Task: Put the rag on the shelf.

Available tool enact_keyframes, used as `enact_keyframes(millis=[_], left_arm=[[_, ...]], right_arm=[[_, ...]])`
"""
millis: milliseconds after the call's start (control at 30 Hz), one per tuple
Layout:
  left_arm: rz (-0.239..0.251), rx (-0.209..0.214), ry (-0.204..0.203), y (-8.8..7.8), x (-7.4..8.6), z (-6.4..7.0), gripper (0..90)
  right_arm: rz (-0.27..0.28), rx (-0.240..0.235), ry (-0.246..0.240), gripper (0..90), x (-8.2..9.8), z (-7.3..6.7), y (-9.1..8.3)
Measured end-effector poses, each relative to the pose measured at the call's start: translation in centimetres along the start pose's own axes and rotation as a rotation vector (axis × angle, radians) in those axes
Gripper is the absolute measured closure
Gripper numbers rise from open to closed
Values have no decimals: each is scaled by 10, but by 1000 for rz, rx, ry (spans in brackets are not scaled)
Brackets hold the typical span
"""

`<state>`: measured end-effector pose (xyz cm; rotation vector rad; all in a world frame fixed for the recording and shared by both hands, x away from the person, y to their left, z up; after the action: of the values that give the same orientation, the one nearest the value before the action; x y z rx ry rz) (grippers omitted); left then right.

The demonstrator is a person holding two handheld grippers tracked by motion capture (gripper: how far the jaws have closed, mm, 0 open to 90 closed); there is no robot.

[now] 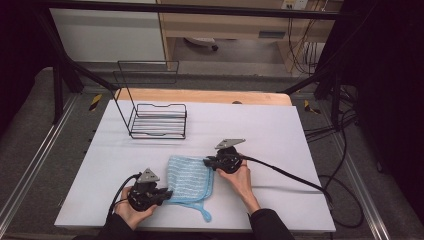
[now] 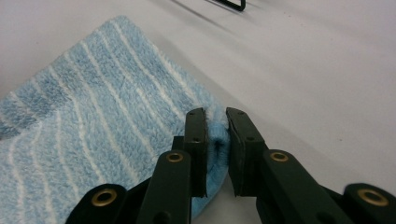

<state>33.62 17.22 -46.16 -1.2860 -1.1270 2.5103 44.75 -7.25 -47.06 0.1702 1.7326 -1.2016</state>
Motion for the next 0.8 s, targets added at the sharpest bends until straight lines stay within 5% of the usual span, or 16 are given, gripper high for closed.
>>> enact_keyframes(millis=[67, 433, 800], left_arm=[[-1, 2, 6, -1, 0, 0, 758], [39, -28, 63, -21, -11, -11, 408], [64, -25, 96, -34, -26, -26, 190]], right_arm=[[2, 5, -2, 738, 0, 0, -1], [70, 26, 8, 248, -9, 1, -36], [71, 17, 52, 83, 6, 11, -56]])
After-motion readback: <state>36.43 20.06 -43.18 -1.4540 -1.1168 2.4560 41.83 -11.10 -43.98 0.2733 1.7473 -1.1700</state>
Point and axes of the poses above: each handheld gripper's, and its own axes: y roughly forward along the jaws, x roughly out of its underside, z roughly to its right, the point moved 3 cm from there along y, roughly forward along the jaws, and after that the axes turned 14 degrees about x, right-handed, at the moved point
